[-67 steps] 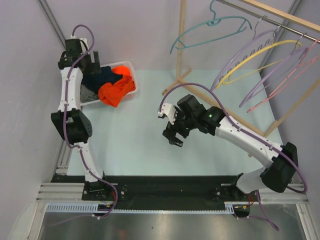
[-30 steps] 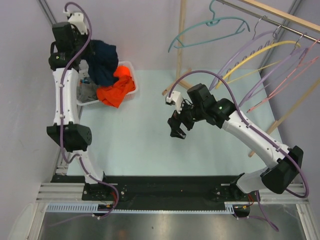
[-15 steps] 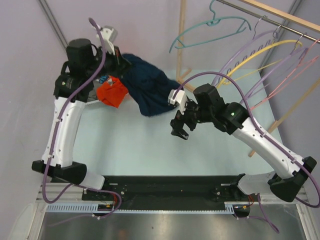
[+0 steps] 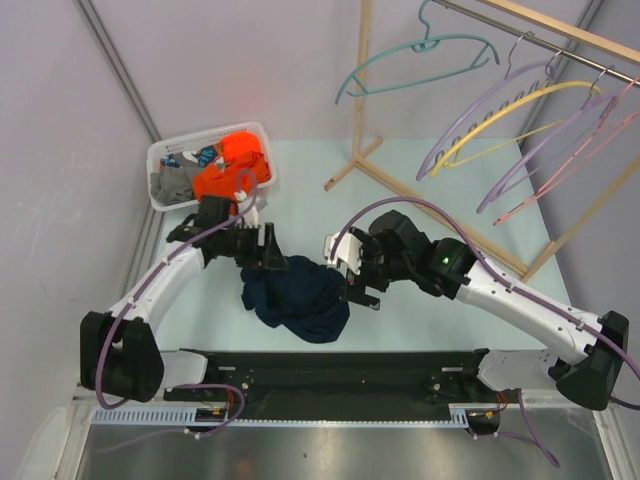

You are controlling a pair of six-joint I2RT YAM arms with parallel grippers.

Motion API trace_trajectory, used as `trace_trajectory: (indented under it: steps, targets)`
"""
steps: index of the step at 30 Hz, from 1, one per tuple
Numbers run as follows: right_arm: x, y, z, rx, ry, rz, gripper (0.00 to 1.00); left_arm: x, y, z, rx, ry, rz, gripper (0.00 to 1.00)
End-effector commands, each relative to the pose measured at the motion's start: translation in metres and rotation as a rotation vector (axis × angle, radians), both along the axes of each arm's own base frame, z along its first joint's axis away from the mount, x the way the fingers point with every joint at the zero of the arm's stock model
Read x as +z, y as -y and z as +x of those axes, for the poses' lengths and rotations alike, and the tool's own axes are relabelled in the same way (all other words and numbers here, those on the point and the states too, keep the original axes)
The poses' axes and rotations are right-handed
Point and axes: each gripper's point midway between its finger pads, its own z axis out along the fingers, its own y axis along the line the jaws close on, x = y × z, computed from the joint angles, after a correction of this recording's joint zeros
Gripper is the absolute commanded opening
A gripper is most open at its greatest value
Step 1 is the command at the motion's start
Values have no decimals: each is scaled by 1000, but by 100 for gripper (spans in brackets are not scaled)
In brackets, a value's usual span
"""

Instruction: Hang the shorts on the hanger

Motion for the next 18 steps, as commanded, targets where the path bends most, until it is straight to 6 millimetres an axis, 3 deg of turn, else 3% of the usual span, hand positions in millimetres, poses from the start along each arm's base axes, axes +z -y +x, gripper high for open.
trace_trajectory:
  steps: [1, 5, 10, 12, 16, 18]
  targets:
    - [17, -26, 23, 42, 192, 86, 100, 55, -33, 36, 80, 211, -106, 76]
    - [13, -64, 31, 119, 310, 153, 97, 70, -81, 46, 211, 287, -106, 85]
    - [2, -113, 14, 279, 405, 230, 91, 73, -97, 36, 224, 332, -66, 85]
    - [-8, -129, 1, 356, 357, 257, 89, 69, -100, 31, 204, 338, -36, 85]
    - [-24, -152, -24, 464, 288, 296, 89, 76, -103, 27, 203, 380, 3, 86]
    - [-39, -156, -21, 417, 255, 289, 86, 85, -107, 29, 193, 427, 33, 86]
